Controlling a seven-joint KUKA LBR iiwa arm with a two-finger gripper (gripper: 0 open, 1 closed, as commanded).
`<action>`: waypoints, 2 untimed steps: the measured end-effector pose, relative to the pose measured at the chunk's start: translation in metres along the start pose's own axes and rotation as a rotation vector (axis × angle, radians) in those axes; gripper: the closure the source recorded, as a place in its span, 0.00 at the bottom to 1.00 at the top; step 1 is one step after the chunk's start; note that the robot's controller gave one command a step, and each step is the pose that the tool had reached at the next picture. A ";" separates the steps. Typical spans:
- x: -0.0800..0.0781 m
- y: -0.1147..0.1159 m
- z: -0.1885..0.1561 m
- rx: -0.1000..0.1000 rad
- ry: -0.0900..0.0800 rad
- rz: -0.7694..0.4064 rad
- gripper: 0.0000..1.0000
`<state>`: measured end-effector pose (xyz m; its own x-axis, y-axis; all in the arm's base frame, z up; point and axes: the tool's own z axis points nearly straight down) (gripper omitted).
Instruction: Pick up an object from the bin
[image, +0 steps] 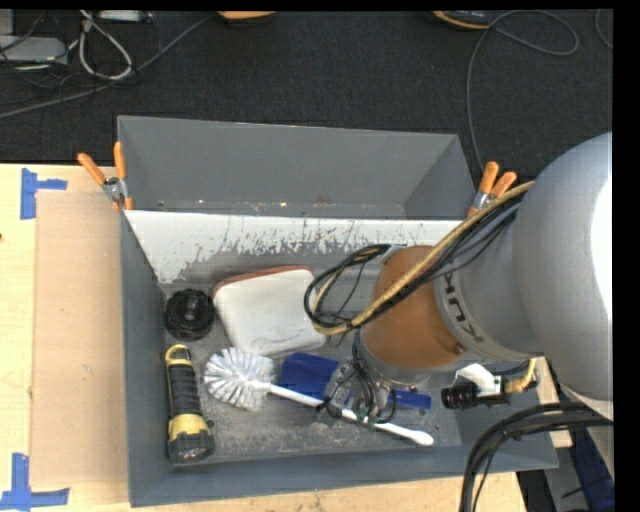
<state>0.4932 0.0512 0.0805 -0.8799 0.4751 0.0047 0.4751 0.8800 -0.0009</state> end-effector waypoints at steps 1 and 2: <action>0.000 0.000 -0.008 0.000 0.000 -0.001 1.00; 0.001 -0.001 -0.025 0.004 0.006 -0.002 1.00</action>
Offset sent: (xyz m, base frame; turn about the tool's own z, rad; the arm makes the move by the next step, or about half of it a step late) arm 0.0002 -0.0002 0.0571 -0.0009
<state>0.4914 0.0506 0.1057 -0.8810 0.4729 0.0108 0.4729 0.8811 -0.0047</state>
